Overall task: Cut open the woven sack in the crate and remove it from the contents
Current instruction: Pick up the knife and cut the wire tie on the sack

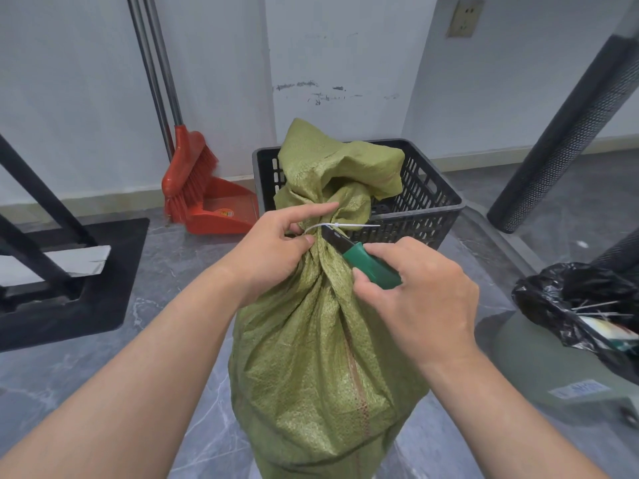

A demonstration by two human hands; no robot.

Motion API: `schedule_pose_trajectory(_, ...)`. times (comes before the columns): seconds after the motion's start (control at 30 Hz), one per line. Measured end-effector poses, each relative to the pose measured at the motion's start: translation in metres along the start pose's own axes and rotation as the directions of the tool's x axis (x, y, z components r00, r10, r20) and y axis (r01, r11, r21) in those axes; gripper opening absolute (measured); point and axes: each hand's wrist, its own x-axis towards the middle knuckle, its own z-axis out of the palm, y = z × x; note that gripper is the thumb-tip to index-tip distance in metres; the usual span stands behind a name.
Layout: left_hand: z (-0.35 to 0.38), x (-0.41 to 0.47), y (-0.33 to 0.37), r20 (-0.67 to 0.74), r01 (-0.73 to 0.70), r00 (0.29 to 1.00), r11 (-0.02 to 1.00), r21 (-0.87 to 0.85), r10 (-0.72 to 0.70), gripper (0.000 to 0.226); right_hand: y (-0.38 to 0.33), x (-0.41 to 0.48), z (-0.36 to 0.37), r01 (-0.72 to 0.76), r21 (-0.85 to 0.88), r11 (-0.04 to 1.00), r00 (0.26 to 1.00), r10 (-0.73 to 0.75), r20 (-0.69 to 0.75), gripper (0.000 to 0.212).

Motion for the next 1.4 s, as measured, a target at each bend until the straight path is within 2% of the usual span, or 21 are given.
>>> schedule_pose_trajectory(0.23,0.003,0.006,-0.008,-0.067,0.043,0.997,0.999,-0.006,-0.043,0.033,0.002,-0.001,0.001,-0.014,0.018,1.000,1.000,0.014,-0.002,0.022)
schedule_pose_trajectory(0.43,0.007,0.006,-0.007,-0.090,0.000,0.996,1.000,0.015,0.001,0.023,-0.001,-0.001,0.000,-0.060,0.004,0.998,0.998,0.060,-0.004,0.023)
schedule_pose_trajectory(0.57,0.011,0.006,-0.004,-0.144,-0.028,0.988,0.988,0.150,0.049,0.017,-0.004,0.000,0.001,-0.092,-0.028,0.995,0.996,0.091,-0.022,0.022)
schedule_pose_trajectory(0.7,0.022,0.005,0.002,-0.224,-0.051,0.965,0.936,0.349,0.136,0.012,-0.006,-0.001,0.005,-0.115,-0.071,0.991,0.993,0.115,-0.012,0.024)
schedule_pose_trajectory(0.97,0.033,0.004,0.004,-0.313,-0.057,0.925,0.896,0.440,0.213,0.021,-0.005,-0.001,0.006,-0.167,-0.045,0.985,0.984,0.169,0.056,0.029)
schedule_pose_trajectory(1.17,0.038,0.003,0.008,-0.353,0.003,0.923,0.914,0.405,0.154,0.022,-0.007,0.000,0.008,-0.223,0.054,0.973,0.973,0.218,0.076,0.028)
schedule_pose_trajectory(1.23,0.041,0.000,0.008,-0.338,0.011,0.931,0.918,0.396,0.135,0.020,-0.006,0.005,0.009,-0.246,0.071,0.967,0.968,0.243,0.057,0.030)
schedule_pose_trajectory(1.33,0.059,-0.012,0.007,-0.251,-0.006,0.960,0.911,0.411,0.120,0.019,0.006,0.018,0.008,-0.347,0.085,0.934,0.937,0.349,-0.005,0.034)
schedule_pose_trajectory(1.4,0.067,-0.015,0.007,-0.247,-0.003,0.963,0.917,0.400,0.111,0.020,0.012,0.021,0.006,-0.408,0.083,0.909,0.913,0.409,0.003,0.035)
